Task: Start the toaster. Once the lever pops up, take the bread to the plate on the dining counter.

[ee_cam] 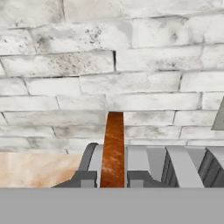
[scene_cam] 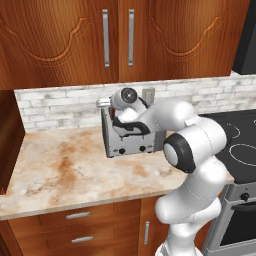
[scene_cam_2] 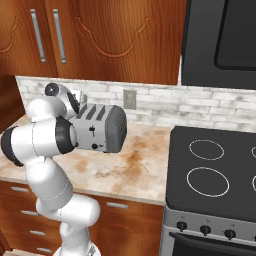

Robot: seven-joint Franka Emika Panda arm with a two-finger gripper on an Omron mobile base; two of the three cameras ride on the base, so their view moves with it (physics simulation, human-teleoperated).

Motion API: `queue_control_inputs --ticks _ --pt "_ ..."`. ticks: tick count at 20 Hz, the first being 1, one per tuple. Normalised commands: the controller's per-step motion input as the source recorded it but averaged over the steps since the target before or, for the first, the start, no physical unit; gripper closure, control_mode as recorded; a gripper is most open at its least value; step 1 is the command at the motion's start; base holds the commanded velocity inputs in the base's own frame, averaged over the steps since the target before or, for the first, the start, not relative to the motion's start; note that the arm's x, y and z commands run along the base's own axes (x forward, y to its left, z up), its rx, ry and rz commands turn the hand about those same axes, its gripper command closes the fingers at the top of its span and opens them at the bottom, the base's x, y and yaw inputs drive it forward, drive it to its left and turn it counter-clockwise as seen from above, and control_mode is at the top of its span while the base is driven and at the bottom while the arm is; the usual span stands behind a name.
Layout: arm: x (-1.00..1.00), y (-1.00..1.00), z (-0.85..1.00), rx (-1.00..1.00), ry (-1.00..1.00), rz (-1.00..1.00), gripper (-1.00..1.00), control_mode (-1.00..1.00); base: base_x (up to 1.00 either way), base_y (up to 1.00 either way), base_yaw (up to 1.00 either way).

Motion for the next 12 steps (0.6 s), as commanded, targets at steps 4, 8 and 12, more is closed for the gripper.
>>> queue_control_inputs --ticks 4,8,12 --pt "-0.22 0.00 0.07 -0.04 -0.16 0.00 1.00 -1.00 0.00 0.00 0.00" --pt "-0.27 0.00 0.00 -0.04 -0.18 0.00 1.00 -1.00 0.00 0.00 0.00" --pt "-0.32 0.00 0.09 -0.02 -0.14 0.00 1.00 -1.00 0.00 0.00 0.00"
